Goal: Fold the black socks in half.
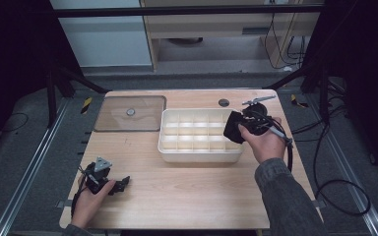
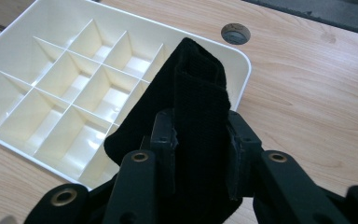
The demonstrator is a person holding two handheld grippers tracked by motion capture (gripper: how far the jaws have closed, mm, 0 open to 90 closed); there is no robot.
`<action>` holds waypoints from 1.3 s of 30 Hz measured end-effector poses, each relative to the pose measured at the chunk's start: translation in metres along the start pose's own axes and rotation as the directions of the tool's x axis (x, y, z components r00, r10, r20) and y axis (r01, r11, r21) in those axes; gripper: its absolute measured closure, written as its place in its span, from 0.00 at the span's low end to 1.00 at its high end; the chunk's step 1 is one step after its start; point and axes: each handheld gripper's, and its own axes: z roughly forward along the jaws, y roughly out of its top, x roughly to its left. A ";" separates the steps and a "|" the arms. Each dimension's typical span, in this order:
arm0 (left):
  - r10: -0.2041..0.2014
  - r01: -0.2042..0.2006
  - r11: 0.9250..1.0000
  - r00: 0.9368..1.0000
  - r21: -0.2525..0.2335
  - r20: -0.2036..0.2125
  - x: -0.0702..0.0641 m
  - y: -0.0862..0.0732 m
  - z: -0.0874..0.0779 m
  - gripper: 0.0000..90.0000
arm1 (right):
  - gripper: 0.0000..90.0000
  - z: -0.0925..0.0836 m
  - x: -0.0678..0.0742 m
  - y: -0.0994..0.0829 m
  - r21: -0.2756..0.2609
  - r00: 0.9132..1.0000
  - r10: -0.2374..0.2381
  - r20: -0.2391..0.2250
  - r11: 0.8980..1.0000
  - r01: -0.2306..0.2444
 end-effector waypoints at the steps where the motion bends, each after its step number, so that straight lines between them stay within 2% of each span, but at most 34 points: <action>1: 0.000 0.000 1.000 1.000 0.000 0.000 0.000 0.000 0.000 0.00 | 0.77 0.000 0.000 0.000 0.000 1.000 0.001 0.002 1.000 -0.001; 17: -0.007 0.007 1.000 1.000 -0.004 0.001 0.000 0.000 0.001 0.00 | 0.77 0.000 -0.001 0.003 -0.001 1.000 0.008 0.001 1.000 -0.008; 25: -0.007 0.007 1.000 1.000 -0.007 0.003 0.000 0.000 0.001 0.00 | 0.76 0.007 0.000 0.014 0.006 1.000 -0.006 0.010 1.000 0.006; 34: -0.001 0.001 1.000 1.000 -0.002 0.004 -0.001 -0.002 -0.001 0.00 | 0.76 0.013 0.003 0.013 0.017 1.000 -0.018 0.014 1.000 0.018; 37: -0.001 0.001 1.000 1.000 -0.002 0.003 -0.001 -0.002 -0.001 0.00 | 0.76 0.013 0.005 0.011 0.009 0.999 -0.039 0.020 0.999 0.038; 39: -0.003 0.003 1.000 1.000 -0.003 0.002 -0.001 -0.002 -0.001 0.00 | 0.76 0.011 0.005 0.008 -0.001 0.999 -0.036 0.016 0.999 0.036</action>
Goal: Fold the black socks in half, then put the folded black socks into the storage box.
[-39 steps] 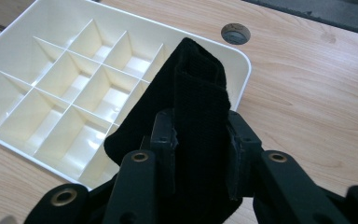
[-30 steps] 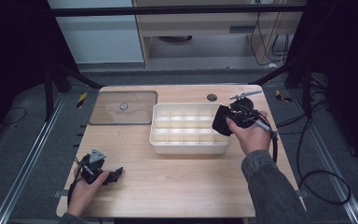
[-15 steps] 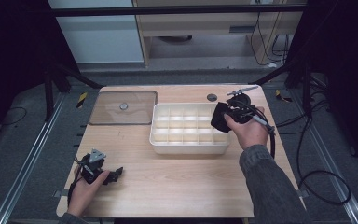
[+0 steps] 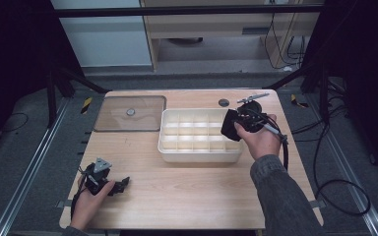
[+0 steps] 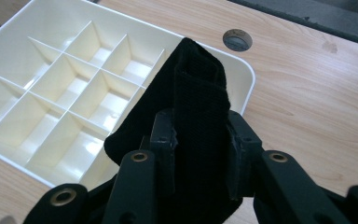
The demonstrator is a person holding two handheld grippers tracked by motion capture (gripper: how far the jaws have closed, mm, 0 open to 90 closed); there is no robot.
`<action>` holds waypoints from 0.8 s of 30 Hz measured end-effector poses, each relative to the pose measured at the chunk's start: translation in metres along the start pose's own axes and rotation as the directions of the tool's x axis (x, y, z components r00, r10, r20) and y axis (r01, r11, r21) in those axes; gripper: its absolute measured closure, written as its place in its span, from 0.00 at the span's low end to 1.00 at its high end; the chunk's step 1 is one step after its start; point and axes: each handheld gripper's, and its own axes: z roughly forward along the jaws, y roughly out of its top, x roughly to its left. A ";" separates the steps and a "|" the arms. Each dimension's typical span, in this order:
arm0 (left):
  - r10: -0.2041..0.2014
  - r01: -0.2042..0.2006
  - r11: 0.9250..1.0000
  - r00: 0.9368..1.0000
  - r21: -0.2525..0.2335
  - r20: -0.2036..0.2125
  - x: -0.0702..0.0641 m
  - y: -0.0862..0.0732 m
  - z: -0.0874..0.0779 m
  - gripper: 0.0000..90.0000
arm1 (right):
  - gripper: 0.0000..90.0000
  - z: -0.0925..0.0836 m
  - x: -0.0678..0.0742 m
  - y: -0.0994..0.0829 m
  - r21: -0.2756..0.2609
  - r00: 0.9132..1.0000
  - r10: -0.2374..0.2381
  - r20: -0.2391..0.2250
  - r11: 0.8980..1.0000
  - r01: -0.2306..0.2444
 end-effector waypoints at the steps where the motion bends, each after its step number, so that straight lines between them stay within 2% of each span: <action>1: -0.001 0.001 1.000 1.000 0.000 0.000 0.000 0.000 0.000 0.00 | 0.76 -0.001 0.000 -0.001 -0.002 1.000 0.000 -0.001 1.000 0.000; 10: -0.002 0.002 1.000 1.000 0.001 -0.002 0.000 0.000 0.000 0.00 | 0.76 0.001 -0.008 -0.010 0.006 1.000 0.022 0.011 1.000 -0.022; 24: -0.003 0.003 1.000 1.000 0.000 -0.002 0.000 0.000 0.000 0.00 | 0.76 0.015 0.001 -0.012 0.040 1.000 -0.017 0.011 0.999 0.017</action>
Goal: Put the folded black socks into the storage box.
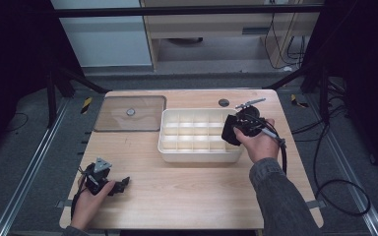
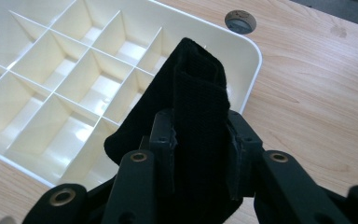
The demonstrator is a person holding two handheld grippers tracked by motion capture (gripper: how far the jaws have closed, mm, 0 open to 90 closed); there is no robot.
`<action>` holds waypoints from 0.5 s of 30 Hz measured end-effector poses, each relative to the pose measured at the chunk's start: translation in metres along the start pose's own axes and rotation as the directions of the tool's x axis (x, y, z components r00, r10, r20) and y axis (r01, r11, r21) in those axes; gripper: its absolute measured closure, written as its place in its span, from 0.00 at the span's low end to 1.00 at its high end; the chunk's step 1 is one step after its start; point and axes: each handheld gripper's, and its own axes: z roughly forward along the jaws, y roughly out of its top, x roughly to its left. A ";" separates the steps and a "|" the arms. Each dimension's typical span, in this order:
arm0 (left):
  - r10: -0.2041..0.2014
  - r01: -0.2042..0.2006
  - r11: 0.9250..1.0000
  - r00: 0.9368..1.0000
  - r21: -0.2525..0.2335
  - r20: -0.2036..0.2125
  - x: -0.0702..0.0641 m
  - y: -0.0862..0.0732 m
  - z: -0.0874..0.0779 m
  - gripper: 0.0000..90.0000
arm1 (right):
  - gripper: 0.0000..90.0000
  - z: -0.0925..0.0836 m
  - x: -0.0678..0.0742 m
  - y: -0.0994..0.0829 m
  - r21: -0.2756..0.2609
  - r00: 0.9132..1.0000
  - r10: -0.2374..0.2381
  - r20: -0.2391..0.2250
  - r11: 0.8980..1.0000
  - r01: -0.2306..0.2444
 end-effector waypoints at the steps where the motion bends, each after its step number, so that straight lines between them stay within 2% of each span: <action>1: 0.000 0.000 1.000 1.000 0.001 0.001 0.000 0.000 0.000 0.00 | 0.76 0.000 0.000 0.000 0.001 1.000 -0.001 0.002 1.000 0.001; 15: 0.000 0.000 1.000 1.000 0.000 -0.001 0.000 0.000 0.000 0.00 | 0.76 0.004 -0.001 -0.007 0.020 1.000 -0.012 0.022 1.000 0.012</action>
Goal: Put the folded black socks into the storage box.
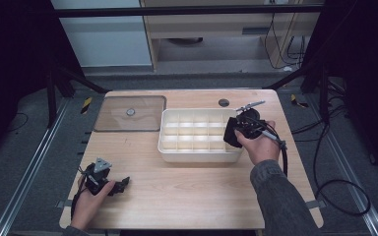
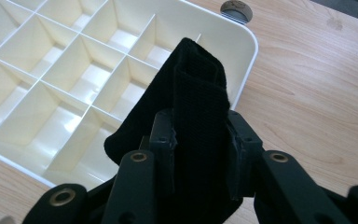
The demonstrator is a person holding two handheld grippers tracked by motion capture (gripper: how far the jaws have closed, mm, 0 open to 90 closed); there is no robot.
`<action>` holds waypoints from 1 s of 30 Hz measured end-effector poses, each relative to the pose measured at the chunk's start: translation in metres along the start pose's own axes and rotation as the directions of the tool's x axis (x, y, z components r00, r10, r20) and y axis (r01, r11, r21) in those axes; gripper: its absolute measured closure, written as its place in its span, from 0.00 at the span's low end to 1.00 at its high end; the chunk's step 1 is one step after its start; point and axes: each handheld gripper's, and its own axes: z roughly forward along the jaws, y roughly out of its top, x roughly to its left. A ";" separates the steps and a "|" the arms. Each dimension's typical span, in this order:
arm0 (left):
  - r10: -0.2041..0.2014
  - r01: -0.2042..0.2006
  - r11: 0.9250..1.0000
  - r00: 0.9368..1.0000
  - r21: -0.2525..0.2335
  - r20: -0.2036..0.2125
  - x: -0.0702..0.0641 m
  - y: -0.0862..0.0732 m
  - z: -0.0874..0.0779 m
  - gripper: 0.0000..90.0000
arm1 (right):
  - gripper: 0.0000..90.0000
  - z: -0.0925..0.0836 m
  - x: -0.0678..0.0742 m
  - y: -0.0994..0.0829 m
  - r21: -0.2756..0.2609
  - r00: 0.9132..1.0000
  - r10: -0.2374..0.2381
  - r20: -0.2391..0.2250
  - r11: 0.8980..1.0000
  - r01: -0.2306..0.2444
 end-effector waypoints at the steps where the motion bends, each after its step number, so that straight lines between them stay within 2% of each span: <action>1: 0.000 0.000 1.000 1.000 0.000 0.000 0.000 0.000 0.000 0.00 | 0.76 0.000 0.000 0.000 0.000 1.000 0.000 0.001 1.000 0.000; 8: -0.001 0.001 1.000 1.000 0.000 -0.001 0.000 0.000 0.000 0.00 | 0.76 0.003 0.001 -0.002 0.011 1.000 -0.008 0.004 1.000 0.008; 17: -0.001 0.001 1.000 1.000 0.000 -0.001 0.000 0.000 0.000 0.00 | 0.76 0.010 0.007 -0.004 0.040 0.998 -0.051 0.025 0.998 0.050; 24: -0.001 0.001 1.000 1.000 0.000 -0.001 0.000 0.000 0.000 0.00 | 0.76 0.017 0.012 -0.006 0.064 0.998 -0.066 0.025 0.996 0.064; 30: -0.001 0.001 1.000 1.000 0.000 -0.001 0.000 0.000 0.000 0.00 | 0.76 0.018 0.010 -0.004 0.069 0.997 -0.075 0.026 0.995 0.073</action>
